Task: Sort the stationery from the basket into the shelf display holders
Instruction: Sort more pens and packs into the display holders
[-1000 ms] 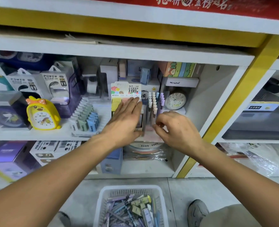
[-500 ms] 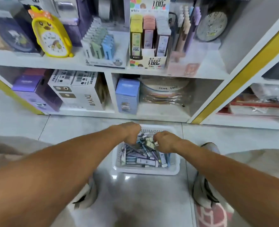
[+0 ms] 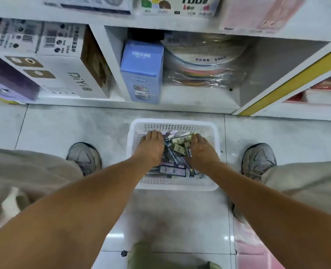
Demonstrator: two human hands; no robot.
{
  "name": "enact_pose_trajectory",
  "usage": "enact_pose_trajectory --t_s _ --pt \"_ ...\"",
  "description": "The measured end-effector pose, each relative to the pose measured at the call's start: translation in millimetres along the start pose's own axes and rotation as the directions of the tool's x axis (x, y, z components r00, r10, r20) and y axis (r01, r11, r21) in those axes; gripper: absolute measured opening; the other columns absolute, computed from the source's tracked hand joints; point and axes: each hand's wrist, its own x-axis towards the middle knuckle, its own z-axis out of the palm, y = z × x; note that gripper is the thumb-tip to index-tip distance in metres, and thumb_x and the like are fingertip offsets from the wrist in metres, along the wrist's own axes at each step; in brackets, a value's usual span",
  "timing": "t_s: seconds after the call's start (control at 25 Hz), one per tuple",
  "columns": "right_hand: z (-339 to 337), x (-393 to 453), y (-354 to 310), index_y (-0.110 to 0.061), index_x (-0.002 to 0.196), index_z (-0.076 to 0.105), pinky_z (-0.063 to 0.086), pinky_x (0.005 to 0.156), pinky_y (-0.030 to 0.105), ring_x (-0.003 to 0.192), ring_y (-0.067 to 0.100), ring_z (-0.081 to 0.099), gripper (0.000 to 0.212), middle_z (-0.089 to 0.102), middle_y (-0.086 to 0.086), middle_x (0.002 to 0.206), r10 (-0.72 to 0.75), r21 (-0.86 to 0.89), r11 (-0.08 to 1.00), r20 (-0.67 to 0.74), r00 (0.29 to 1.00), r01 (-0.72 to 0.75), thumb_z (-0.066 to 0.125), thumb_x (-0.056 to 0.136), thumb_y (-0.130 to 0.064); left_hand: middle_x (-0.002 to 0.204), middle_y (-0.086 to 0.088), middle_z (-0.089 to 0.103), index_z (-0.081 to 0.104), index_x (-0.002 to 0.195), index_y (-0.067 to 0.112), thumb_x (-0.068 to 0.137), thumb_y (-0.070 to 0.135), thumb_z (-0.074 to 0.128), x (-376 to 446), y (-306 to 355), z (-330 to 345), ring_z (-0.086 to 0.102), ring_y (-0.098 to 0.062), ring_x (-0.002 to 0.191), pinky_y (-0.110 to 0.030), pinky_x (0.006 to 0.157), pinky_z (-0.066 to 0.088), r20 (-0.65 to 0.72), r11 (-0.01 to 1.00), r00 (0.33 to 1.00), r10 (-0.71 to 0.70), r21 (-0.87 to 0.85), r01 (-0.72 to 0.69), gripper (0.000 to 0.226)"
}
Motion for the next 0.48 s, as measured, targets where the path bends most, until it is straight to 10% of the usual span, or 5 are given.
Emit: enact_pose_trajectory --t_s 0.48 --pt "22.1 23.1 -17.1 -0.015 0.137 0.040 0.038 0.106 0.047 0.128 0.033 0.040 0.059 0.043 0.014 0.138 -0.194 -0.429 0.888 -0.030 0.981 0.163 0.061 0.087 -0.038 0.125 -0.016 0.046 0.040 0.128 0.007 0.075 0.019 0.076 20.5 17.1 40.8 0.045 -0.031 0.116 -0.047 0.096 0.043 -0.006 0.997 0.999 -0.046 0.057 0.046 0.066"
